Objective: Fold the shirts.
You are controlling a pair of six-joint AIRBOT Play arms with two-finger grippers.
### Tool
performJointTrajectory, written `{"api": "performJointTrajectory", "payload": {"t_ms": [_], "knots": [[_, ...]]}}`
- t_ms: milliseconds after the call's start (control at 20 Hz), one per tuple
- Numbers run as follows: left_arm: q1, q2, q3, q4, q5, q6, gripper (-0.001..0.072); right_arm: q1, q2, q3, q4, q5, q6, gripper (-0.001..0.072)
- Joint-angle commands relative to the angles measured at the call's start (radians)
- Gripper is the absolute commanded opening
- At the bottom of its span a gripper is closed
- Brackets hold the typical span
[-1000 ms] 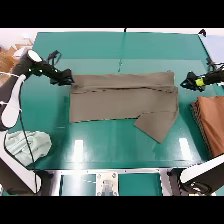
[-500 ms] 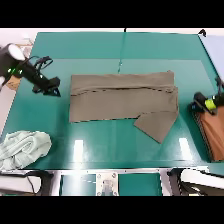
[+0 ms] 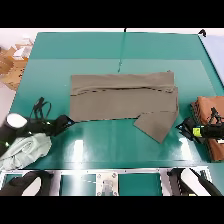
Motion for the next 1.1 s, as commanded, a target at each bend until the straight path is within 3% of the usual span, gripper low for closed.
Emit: {"api": "performJointTrajectory", "payload": {"t_ms": [0,150,450,500,600,650,750,800,850,900,1050], "knots": [[-0.112,0.035,-0.153,-0.291,0.339,0.067,0.0563,0.045,0.005,-0.050,0.059,-0.101,-0.005,0.0372],[-0.292,-0.033,-0.148,-0.428,0.602,0.058,0.0562,0.137,-0.067,-0.050,0.109,-0.172,-0.004,0.0372],[-0.350,-0.293,-0.023,-0.496,0.639,0.063,0.0545,0.200,-0.181,-0.048,0.158,-0.229,-0.005,0.0420],[-0.350,-0.315,0.006,-0.482,0.653,0.066,0.0404,0.200,-0.184,-0.048,0.158,-0.229,-0.006,0.0420],[-0.343,-0.338,0.039,-0.463,0.682,0.078,0.0208,0.197,-0.184,-0.045,0.156,-0.220,-0.028,0.0427],[-0.325,-0.338,0.043,-0.452,0.664,0.090,0.0040,0.197,-0.184,-0.042,0.154,-0.212,-0.028,0.0427],[-0.259,-0.337,0.045,-0.406,0.587,0.097,0.0022,0.197,-0.184,-0.035,0.154,-0.213,-0.028,0.0427],[-0.218,-0.337,0.045,-0.385,0.538,0.097,0.0022,0.198,-0.184,-0.030,0.155,-0.212,-0.028,0.0406],[-0.190,-0.337,0.045,-0.364,0.500,0.097,0.0021,0.198,-0.184,-0.029,0.160,-0.206,-0.041,0.0239],[-0.168,-0.337,0.045,-0.345,0.467,0.098,0.0021,0.198,-0.183,-0.029,0.165,-0.187,-0.075,0.0019],[-0.140,-0.325,0.046,-0.277,0.389,0.106,0.0021,0.197,-0.161,-0.029,0.105,-0.125,-0.052,0.0013]]}}
